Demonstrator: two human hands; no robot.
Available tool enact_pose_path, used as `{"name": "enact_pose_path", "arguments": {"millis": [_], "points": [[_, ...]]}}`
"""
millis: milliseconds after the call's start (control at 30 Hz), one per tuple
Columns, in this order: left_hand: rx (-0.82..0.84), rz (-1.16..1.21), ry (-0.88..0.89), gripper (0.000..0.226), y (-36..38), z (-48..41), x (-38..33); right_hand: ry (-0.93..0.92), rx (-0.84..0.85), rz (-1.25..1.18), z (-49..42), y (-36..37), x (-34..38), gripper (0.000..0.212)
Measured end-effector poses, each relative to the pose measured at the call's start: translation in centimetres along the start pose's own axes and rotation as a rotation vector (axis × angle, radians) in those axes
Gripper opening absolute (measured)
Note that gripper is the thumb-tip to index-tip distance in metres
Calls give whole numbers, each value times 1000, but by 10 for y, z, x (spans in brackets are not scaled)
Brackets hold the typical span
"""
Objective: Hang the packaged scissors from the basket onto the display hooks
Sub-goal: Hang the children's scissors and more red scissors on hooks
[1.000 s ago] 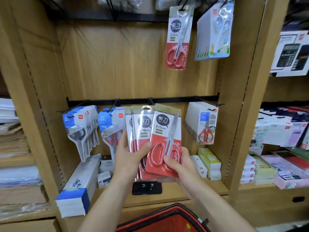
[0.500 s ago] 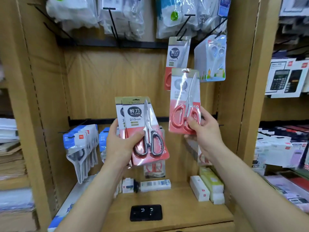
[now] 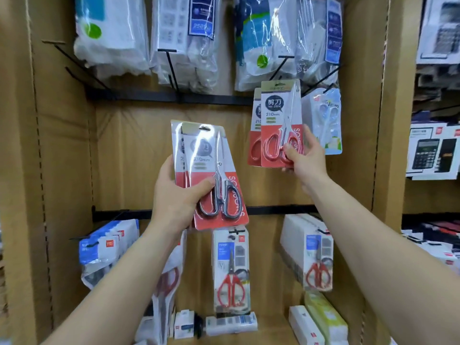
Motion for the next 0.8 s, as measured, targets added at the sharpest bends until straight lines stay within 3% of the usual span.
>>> {"name": "enact_pose_path", "arguments": {"millis": [267,600,733,800], "points": [[-4,-14,19,57,-3,-12,5,-49,9,-31,-5,-5,-15,59],[-15,-2,26,53,-8,-8,3,-23,-47,11,-14,2,-13,27],[-25,5,19,59,-10,-9,3,-14,-83,14,-20,4,-13,39],[-24,7,26,57,-9,-9,2,7,-112,46,-24,10,-7,34]]}}
Point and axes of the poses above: each hand's wrist, its own z-axis away from the middle knuckle, its own y-axis out of the palm, x = y × z, the point moved 4 cm from there along -z, towards the middle knuckle, and after that the axes turned 3 degrees about -z, right-handed, at the moved point
